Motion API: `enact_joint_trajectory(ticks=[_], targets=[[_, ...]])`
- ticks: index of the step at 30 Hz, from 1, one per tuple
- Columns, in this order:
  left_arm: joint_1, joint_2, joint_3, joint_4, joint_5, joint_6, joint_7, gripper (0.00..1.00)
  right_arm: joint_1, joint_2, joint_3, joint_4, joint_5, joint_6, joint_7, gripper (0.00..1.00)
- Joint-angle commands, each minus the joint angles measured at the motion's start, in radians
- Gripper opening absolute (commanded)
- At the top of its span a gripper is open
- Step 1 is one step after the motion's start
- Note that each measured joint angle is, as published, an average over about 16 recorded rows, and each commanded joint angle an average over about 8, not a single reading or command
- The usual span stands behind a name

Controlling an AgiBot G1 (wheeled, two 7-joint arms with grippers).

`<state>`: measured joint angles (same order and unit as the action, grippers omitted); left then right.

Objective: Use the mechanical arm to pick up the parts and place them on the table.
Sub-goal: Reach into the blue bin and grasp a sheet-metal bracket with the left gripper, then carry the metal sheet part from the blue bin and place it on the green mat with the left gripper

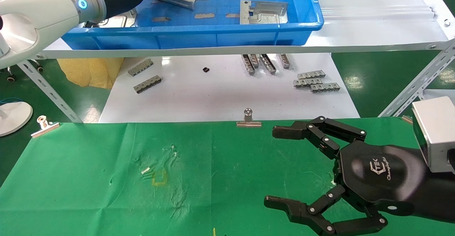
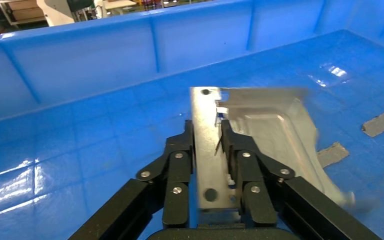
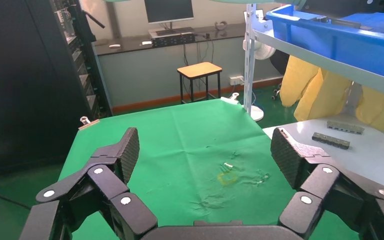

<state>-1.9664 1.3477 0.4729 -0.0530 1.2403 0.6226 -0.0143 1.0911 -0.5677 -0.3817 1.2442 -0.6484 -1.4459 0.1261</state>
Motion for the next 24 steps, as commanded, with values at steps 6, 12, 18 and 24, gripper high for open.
enact_joint_trajectory(ticks=[6, 12, 18, 24], targets=[[-0.008, -0.001, 0.001, -0.013, -0.007, 0.014, 0.008, 0.00, 0.000, 0.000, 0.000, 0.000, 0.000, 0.000, 0.000, 1.00], [-0.025, -0.018, -0.003, -0.032, -0.020, 0.081, 0.042, 0.00, 0.000, 0.000, 0.000, 0.000, 0.000, 0.000, 0.000, 1.00], [-0.023, -0.072, -0.007, -0.050, -0.031, 0.261, 0.115, 0.00, 0.000, 0.000, 0.000, 0.000, 0.000, 0.000, 0.000, 1.00], [0.001, -0.137, -0.012, -0.071, -0.048, 0.495, 0.206, 0.00, 0.000, 0.000, 0.000, 0.000, 0.000, 0.000, 0.000, 1.00]])
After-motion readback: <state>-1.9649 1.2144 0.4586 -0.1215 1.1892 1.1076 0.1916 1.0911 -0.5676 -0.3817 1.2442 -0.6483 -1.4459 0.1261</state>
